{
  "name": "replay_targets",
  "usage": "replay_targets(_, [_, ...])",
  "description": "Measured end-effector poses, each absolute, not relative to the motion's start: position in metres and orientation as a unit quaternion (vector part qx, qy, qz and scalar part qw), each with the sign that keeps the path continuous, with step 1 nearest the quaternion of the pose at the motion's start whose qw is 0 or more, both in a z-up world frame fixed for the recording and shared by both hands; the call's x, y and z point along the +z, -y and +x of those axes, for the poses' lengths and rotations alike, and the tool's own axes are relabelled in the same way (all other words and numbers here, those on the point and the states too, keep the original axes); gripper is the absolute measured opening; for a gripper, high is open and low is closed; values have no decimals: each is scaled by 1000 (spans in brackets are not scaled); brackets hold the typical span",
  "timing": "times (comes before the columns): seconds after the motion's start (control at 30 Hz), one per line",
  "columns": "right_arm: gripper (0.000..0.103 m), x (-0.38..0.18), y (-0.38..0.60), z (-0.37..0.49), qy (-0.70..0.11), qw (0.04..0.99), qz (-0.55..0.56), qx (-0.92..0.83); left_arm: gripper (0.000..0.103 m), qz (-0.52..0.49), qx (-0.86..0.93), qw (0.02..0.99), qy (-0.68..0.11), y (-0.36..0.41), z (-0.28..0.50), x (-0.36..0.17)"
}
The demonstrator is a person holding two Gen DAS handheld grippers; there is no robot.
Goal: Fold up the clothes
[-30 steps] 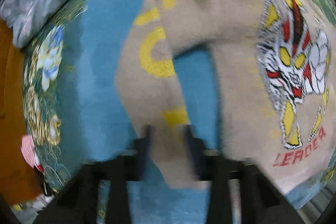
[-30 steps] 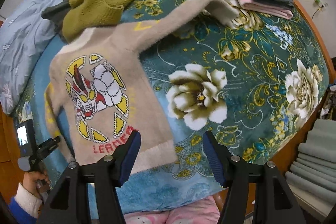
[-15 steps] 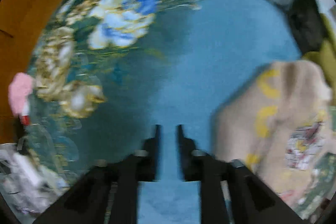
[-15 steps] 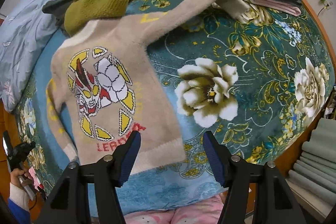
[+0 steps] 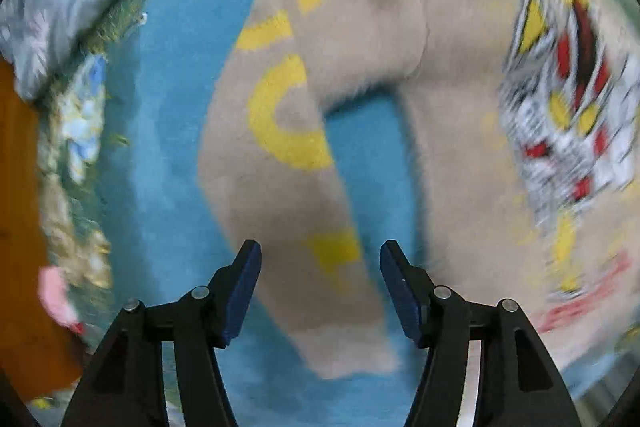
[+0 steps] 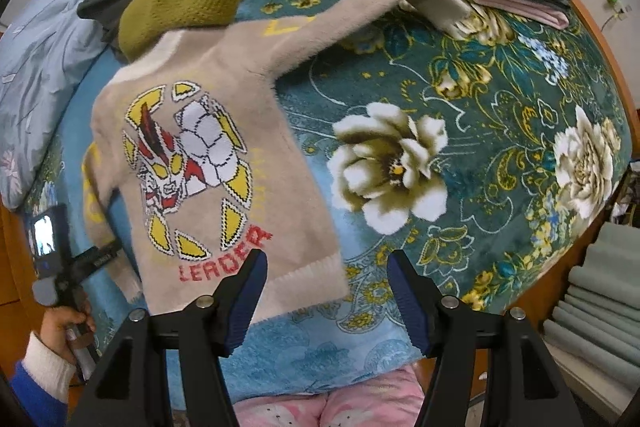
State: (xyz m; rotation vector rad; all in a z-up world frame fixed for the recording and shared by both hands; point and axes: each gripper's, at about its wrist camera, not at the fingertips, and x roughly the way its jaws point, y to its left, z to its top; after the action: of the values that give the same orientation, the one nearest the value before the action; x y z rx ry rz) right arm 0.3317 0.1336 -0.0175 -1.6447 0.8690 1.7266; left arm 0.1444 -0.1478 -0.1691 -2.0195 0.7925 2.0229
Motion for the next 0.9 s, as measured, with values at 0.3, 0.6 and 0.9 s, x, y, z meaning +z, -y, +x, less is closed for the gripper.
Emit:
replay_targets(0.3, [66, -24, -125, 318, -321, 275, -627, 654, 9, -656, 731, 13, -189, 236, 133, -123])
replay_targets(0.6, [66, -24, -125, 313, -320, 267, -630, 655, 9, -653, 748, -56, -106, 339, 51, -105])
replay_targets(0.9, [66, -31, -138, 318, -343, 279, -619, 649, 40, -656, 751, -24, 73, 335, 72, -77])
